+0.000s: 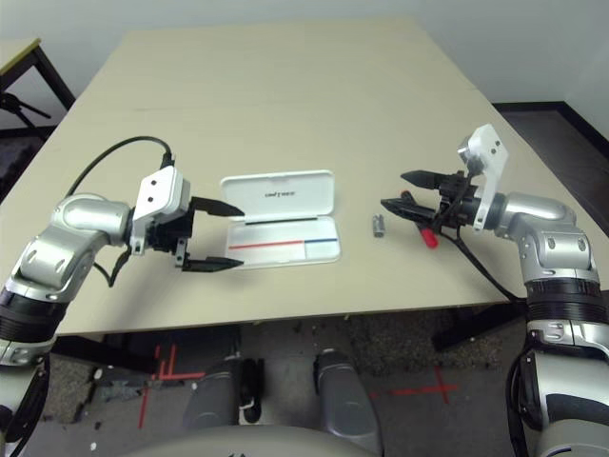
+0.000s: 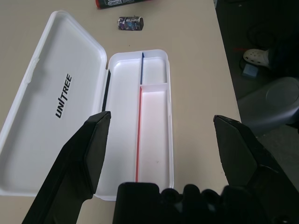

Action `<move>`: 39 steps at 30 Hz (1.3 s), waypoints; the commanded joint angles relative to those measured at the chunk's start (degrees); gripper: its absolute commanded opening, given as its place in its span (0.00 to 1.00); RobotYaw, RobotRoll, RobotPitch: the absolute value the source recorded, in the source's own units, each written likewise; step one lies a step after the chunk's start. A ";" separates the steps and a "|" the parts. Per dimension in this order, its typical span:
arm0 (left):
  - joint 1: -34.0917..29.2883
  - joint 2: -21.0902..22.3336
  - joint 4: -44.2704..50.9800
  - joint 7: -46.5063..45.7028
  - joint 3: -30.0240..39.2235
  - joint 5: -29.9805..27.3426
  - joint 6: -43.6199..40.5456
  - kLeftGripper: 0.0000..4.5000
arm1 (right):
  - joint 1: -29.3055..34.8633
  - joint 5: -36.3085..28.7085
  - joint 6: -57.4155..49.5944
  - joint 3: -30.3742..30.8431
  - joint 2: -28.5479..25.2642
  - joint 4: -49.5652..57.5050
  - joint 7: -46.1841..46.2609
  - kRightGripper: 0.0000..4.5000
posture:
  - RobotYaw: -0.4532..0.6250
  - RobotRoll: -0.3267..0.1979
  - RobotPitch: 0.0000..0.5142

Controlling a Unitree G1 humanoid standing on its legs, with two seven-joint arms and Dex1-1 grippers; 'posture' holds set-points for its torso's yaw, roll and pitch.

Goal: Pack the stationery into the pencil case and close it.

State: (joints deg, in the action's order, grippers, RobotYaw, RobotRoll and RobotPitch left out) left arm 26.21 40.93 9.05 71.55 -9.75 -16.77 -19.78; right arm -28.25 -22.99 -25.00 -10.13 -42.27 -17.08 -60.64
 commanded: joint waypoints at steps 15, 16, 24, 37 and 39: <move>-0.58 -0.95 -1.82 -0.30 -2.64 1.30 2.56 0.99 | -3.69 2.92 -38.91 -2.00 -0.56 3.39 30.37 1.00 | 0.25 0.62 0.17; -0.58 -0.95 -1.80 -0.34 -2.70 1.36 2.59 0.99 | -3.41 3.13 -38.66 -1.48 -0.50 3.30 30.36 1.00 | 0.25 0.62 0.17; -0.84 -1.01 -1.29 -0.71 -3.12 1.78 2.50 0.99 | -2.94 5.05 -34.10 3.63 0.57 0.79 28.55 1.00 | 0.25 0.62 0.17; -1.72 -0.87 -0.01 -1.38 -3.24 1.64 1.92 0.99 | -4.07 10.75 -26.25 9.79 2.04 -9.55 25.98 1.00 | 0.27 0.62 0.18; -1.97 -0.93 0.12 -1.54 -3.35 1.65 1.90 1.00 | -4.41 11.64 -25.14 9.99 2.30 -10.86 26.11 0.96 | 0.27 0.62 0.18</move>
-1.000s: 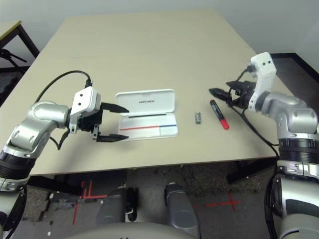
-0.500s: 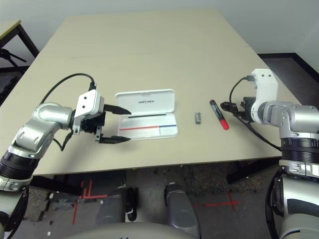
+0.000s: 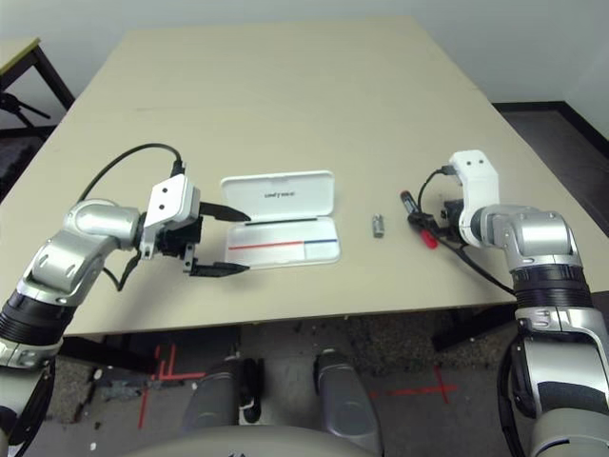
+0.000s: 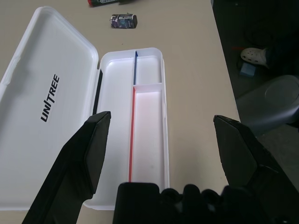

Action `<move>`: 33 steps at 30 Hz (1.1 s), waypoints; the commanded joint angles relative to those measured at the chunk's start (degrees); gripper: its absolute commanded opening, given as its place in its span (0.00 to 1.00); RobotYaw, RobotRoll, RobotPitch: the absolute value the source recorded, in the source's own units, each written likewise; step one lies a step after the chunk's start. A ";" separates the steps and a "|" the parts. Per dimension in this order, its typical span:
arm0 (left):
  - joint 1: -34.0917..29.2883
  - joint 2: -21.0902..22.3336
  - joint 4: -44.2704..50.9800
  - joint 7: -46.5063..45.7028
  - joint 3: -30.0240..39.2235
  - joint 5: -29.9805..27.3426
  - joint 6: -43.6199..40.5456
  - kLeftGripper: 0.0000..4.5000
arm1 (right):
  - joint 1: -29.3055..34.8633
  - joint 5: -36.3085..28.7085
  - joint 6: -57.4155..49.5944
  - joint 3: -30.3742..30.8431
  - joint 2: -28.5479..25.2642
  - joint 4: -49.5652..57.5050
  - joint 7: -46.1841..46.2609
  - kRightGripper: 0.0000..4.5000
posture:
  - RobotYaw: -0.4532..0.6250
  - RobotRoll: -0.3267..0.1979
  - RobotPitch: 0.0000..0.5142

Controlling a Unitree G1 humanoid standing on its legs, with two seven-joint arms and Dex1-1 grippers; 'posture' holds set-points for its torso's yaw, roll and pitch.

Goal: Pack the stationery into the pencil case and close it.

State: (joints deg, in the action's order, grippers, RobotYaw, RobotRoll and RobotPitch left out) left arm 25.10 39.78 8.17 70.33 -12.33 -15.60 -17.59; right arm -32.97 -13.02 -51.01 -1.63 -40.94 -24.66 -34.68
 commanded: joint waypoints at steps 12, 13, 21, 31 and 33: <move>-1.21 0.33 0.30 -0.32 -0.91 0.73 0.28 1.00 | -1.25 3.06 6.88 0.92 -1.58 -2.93 -4.89 0.12 | 0.27 0.62 0.19; -1.18 0.32 0.25 -0.30 -0.93 0.76 0.33 1.00 | -1.27 3.08 7.40 0.99 -2.00 -2.33 -5.84 0.12 | 0.27 0.62 0.19; -0.66 0.28 0.15 -0.20 -1.11 0.93 0.19 1.00 | -1.94 3.33 10.90 1.99 -5.52 4.15 -12.77 0.12 | 0.26 0.62 0.18; -0.53 0.73 -0.54 0.09 -0.80 1.12 0.59 1.00 | -1.65 3.34 16.54 9.33 -11.65 17.16 -28.70 0.12 | 0.27 0.62 0.17; -0.58 0.84 -0.93 0.17 -0.78 1.22 0.87 1.00 | -2.09 3.38 17.22 11.30 -12.75 19.58 -32.30 0.12 | 0.27 0.62 0.17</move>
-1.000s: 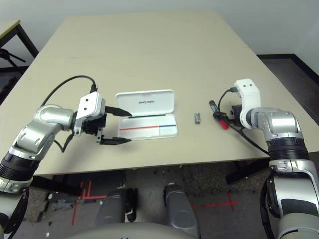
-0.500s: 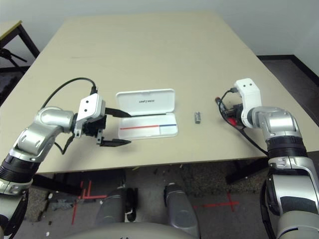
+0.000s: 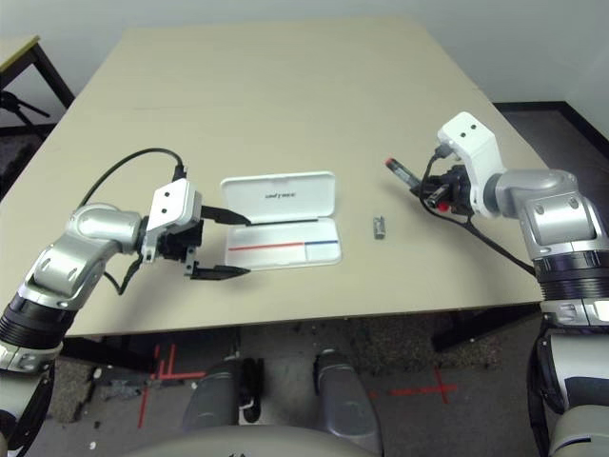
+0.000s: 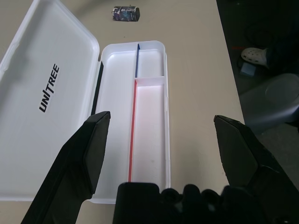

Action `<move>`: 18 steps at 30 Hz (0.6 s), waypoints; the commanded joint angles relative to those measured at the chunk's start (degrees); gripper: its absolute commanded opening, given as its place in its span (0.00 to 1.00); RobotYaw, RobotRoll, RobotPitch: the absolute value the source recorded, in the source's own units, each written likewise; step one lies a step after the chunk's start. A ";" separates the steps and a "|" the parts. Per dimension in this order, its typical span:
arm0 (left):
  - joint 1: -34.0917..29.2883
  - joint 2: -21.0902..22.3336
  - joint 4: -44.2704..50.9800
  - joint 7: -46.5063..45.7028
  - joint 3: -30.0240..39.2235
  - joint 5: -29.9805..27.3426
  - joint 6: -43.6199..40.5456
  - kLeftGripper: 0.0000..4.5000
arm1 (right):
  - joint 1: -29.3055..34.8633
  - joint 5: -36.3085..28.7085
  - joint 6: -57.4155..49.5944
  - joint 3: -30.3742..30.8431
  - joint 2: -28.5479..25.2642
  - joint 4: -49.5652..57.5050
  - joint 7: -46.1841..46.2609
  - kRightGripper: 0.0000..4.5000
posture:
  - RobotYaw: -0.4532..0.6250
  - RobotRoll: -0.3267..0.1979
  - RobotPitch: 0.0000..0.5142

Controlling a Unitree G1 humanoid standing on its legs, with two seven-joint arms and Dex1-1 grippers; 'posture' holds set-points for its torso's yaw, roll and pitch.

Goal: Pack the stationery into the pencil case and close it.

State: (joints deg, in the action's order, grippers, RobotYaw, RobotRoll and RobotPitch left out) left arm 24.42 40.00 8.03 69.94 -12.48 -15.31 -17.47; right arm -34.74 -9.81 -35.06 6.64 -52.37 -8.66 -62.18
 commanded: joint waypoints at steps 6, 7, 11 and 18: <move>-0.27 0.94 -1.06 0.54 -0.70 1.21 1.19 1.00 | -2.81 0.97 3.63 7.65 -1.13 7.89 -11.46 0.12 | 0.27 0.62 0.18; -0.37 0.97 -1.00 0.50 -0.71 1.28 1.19 1.00 | -3.21 0.92 3.65 8.40 -0.83 8.76 -12.35 0.12 | 0.27 0.62 0.18; -0.75 0.98 -0.63 0.11 -0.83 1.64 1.12 1.00 | -5.36 1.78 3.73 11.54 1.56 10.84 -13.90 0.12 | 0.28 0.62 0.17; -0.97 1.04 -0.75 -0.07 -1.03 2.44 1.44 1.00 | -9.14 3.64 2.48 16.21 10.94 10.18 -11.24 0.12 | 0.30 0.62 0.17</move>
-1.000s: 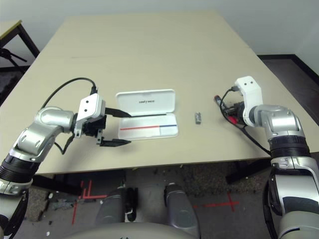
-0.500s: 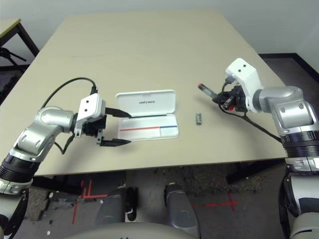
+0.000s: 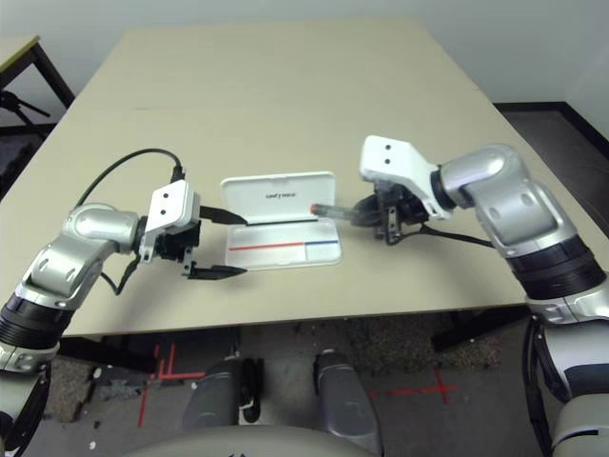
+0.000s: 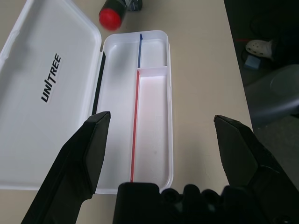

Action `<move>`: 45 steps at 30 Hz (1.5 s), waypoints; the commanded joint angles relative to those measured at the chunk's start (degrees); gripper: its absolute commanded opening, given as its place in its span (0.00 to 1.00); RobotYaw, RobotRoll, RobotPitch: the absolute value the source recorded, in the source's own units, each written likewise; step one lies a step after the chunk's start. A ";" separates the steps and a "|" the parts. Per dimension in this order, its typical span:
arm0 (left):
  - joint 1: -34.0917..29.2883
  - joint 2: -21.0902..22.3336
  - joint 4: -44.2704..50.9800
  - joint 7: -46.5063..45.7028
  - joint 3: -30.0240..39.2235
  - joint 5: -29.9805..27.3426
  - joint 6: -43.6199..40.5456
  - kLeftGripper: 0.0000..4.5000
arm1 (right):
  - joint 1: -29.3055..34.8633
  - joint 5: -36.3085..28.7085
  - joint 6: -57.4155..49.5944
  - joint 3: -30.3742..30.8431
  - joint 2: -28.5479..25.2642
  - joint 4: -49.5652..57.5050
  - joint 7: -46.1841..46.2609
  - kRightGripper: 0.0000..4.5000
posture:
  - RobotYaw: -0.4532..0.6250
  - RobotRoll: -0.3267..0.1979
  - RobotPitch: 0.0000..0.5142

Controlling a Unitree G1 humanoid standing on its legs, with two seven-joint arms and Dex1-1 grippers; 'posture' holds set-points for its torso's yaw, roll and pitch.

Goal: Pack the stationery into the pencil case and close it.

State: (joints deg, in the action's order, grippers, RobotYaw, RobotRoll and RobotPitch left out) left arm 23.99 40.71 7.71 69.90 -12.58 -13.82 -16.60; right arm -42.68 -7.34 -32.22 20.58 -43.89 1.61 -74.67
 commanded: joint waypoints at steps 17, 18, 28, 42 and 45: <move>-2.68 0.23 3.01 -2.06 0.14 0.07 -1.48 1.00 | -2.89 6.90 7.73 7.41 12.94 -8.24 3.45 0.12 | 0.33 0.62 0.17; -2.75 0.23 3.25 -2.18 0.17 -0.01 -1.71 1.00 | -2.78 7.04 7.91 7.49 13.33 -8.36 3.55 0.12 | 0.33 0.62 0.17; -3.35 0.23 3.18 -2.62 0.25 0.03 -1.65 1.00 | -2.41 10.64 11.34 8.53 14.85 -11.97 4.84 0.12 | 0.34 0.62 0.17; -3.53 0.00 3.49 -2.83 -0.07 -0.10 -2.02 1.00 | -1.50 8.44 7.08 5.50 15.25 -8.64 5.24 0.84 | 0.34 0.62 0.17; -3.94 0.21 3.57 -2.75 0.19 -0.28 -1.96 1.00 | -0.93 6.38 4.39 3.56 13.82 -5.85 4.37 0.99 | 0.34 0.62 0.17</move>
State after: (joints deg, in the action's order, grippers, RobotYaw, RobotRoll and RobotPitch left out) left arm 20.98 40.65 10.48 67.34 -12.32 -13.77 -18.17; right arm -44.10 0.48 -26.27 25.81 -29.14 -6.33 -69.52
